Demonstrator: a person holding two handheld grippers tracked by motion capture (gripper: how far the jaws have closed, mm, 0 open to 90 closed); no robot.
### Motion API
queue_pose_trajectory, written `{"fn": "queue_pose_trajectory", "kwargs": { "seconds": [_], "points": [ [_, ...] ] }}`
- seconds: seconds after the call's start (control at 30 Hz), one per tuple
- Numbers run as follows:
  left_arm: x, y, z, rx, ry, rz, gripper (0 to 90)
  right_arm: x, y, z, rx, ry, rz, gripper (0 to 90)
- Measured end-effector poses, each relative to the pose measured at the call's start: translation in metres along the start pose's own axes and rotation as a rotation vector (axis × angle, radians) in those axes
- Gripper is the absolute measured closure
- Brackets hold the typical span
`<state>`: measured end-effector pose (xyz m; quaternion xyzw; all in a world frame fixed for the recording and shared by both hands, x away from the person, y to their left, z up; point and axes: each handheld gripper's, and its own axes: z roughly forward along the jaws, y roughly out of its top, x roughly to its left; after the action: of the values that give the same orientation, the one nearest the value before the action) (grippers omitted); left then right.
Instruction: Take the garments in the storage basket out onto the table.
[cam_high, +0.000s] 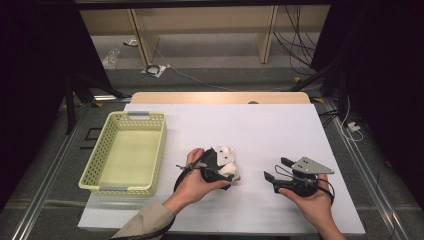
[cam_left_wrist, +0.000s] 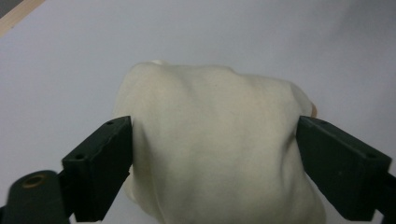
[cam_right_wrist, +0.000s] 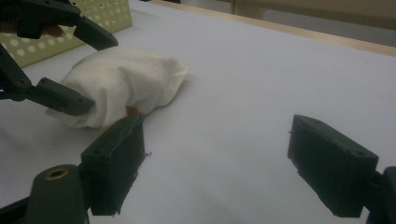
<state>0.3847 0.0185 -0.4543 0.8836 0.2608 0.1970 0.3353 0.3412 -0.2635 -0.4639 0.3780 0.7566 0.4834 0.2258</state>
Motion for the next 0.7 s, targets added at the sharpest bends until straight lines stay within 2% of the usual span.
{"fn": "queue_pose_trajectory", "kwargs": {
  "seconds": [0.13,0.3,0.4,0.57,0.7],
  "points": [
    [0.003,0.004,-0.012,-0.026,-0.026,-0.022,5.3,0.000,0.000,0.000,0.003,-0.001,-0.002,19.6],
    [0.007,-0.001,-0.037,-0.058,-0.035,-0.037,7.0,0.000,0.000,-0.001,0.008,-0.004,-0.002,19.6],
    [0.008,-0.018,-0.051,-0.091,-0.043,-0.058,15.0,0.000,0.000,-0.001,0.006,-0.002,0.000,19.6],
    [0.004,-0.052,-0.065,-0.118,-0.069,-0.113,21.8,0.000,0.000,0.000,0.012,-0.004,0.002,19.6],
    [0.002,-0.070,-0.074,-0.133,-0.065,-0.141,26.1,0.000,0.000,0.001,0.018,-0.010,0.007,19.6]
  ]
}}
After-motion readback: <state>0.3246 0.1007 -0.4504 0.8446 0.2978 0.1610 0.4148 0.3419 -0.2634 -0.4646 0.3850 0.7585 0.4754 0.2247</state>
